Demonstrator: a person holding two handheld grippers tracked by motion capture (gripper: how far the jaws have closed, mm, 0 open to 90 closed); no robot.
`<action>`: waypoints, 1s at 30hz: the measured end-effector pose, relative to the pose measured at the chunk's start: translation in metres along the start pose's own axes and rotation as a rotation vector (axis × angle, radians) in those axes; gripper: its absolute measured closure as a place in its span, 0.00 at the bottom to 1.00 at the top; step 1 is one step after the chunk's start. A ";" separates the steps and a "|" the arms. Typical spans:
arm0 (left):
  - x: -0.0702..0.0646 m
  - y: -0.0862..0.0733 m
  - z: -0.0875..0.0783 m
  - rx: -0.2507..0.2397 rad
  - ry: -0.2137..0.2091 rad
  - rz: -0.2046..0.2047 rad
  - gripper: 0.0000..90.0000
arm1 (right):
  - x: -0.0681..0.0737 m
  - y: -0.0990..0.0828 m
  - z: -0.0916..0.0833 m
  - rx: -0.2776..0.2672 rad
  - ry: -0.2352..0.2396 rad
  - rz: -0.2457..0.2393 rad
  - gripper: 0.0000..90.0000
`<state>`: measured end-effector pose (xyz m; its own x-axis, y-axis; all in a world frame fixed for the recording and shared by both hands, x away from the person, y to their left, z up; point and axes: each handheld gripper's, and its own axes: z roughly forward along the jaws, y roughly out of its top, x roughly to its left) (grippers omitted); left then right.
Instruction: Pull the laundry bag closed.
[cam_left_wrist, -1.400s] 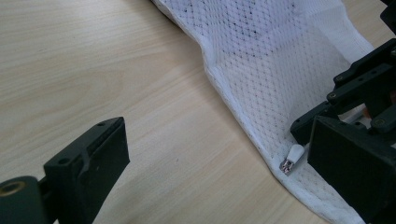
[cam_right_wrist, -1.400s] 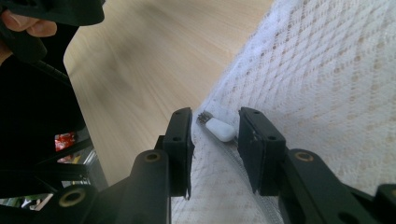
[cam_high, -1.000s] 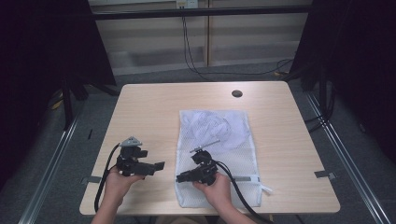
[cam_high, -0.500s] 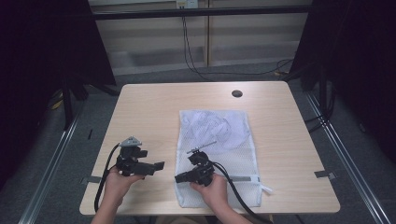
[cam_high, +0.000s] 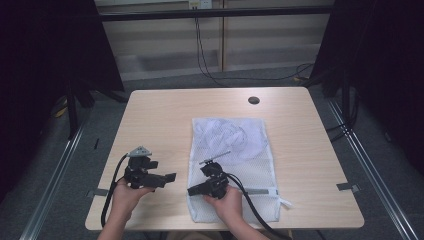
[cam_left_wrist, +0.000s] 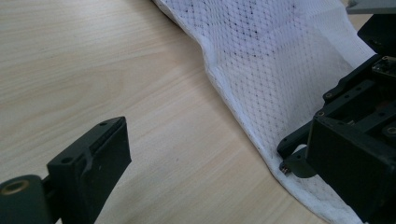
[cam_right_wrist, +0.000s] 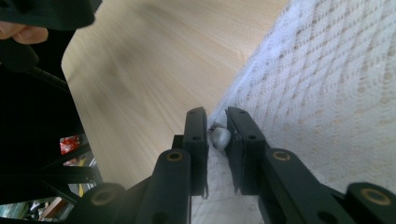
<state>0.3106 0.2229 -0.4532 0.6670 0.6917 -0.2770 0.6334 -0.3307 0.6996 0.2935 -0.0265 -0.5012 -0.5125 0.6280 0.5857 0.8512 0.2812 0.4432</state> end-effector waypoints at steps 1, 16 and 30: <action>0.000 0.000 0.000 -0.003 0.001 -0.002 0.07 | 0.000 0.000 0.000 0.001 -0.003 0.002 0.90; -0.001 0.000 0.000 0.000 -0.019 -0.011 0.07 | -0.004 0.001 -0.015 -0.039 0.057 0.036 0.96; -0.009 0.002 0.009 0.025 -0.126 -0.021 0.11 | -0.013 0.001 -0.037 -0.093 0.105 0.071 0.96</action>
<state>0.3095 0.2107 -0.4550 0.6964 0.6128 -0.3735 0.6565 -0.3338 0.6764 0.2965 -0.0609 -0.4834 -0.4643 0.5636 0.6832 0.8741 0.1674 0.4559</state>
